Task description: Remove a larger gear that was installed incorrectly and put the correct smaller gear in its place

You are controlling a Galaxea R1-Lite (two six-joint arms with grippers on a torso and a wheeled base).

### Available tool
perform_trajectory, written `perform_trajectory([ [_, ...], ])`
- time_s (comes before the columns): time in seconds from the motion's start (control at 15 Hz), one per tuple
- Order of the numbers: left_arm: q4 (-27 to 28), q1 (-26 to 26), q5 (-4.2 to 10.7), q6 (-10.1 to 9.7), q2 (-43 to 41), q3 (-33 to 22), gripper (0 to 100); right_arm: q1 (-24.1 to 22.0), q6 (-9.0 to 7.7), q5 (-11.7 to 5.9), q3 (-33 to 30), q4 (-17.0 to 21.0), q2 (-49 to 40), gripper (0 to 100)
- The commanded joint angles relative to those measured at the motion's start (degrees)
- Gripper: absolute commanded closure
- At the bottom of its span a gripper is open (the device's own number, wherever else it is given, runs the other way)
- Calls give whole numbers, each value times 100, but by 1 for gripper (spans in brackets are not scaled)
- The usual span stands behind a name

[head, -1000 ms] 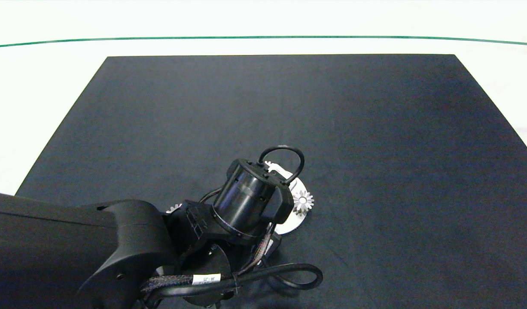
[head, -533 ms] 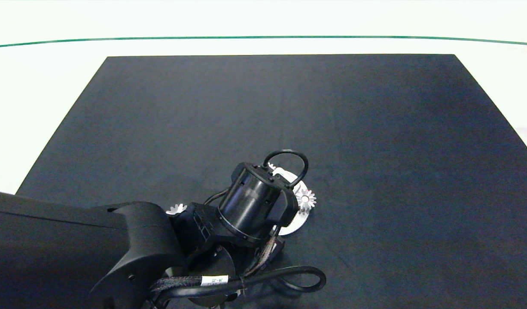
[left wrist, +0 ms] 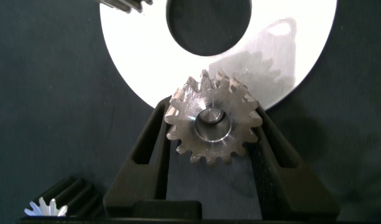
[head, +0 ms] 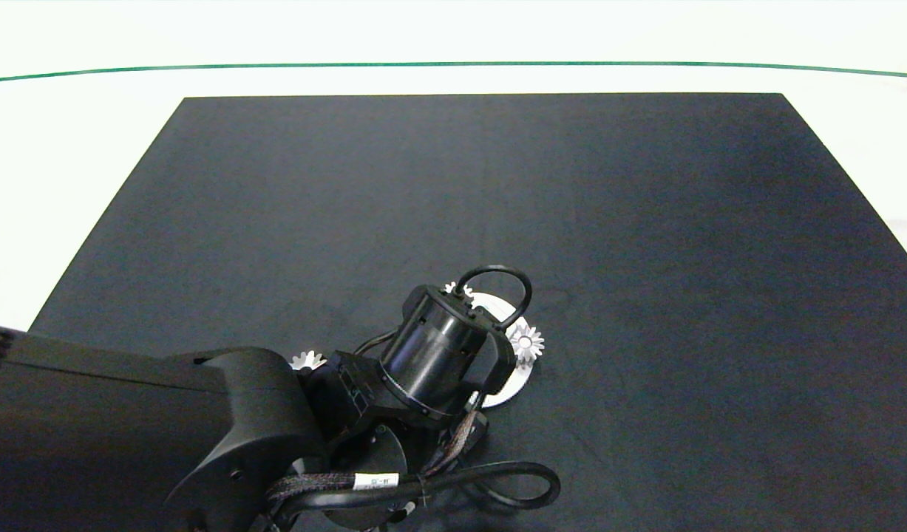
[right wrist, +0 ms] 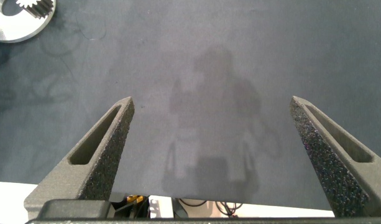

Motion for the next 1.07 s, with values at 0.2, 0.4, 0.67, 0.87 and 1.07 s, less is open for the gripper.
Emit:
perform_trajectory([
  [0.2, 37, 0, -10, -5, -53, -20, 84, 2, -2, 0, 2, 13, 0, 0],
  [0.4, 37, 0, -19, -5, -44, -55, 84, 2, -2, 0, 2, 13, 0, 0],
  [0.67, 37, 0, -19, -14, -36, -29, 84, 2, -2, 0, 28, 13, 0, 0],
  [0.87, 46, 0, -19, -14, -36, -47, 0, 2, -2, 0, 28, 4, 0, 0],
  [1.07, 46, 9, -27, -14, -36, -47, 0, 2, -2, 0, 28, 4, 0, 0],
])
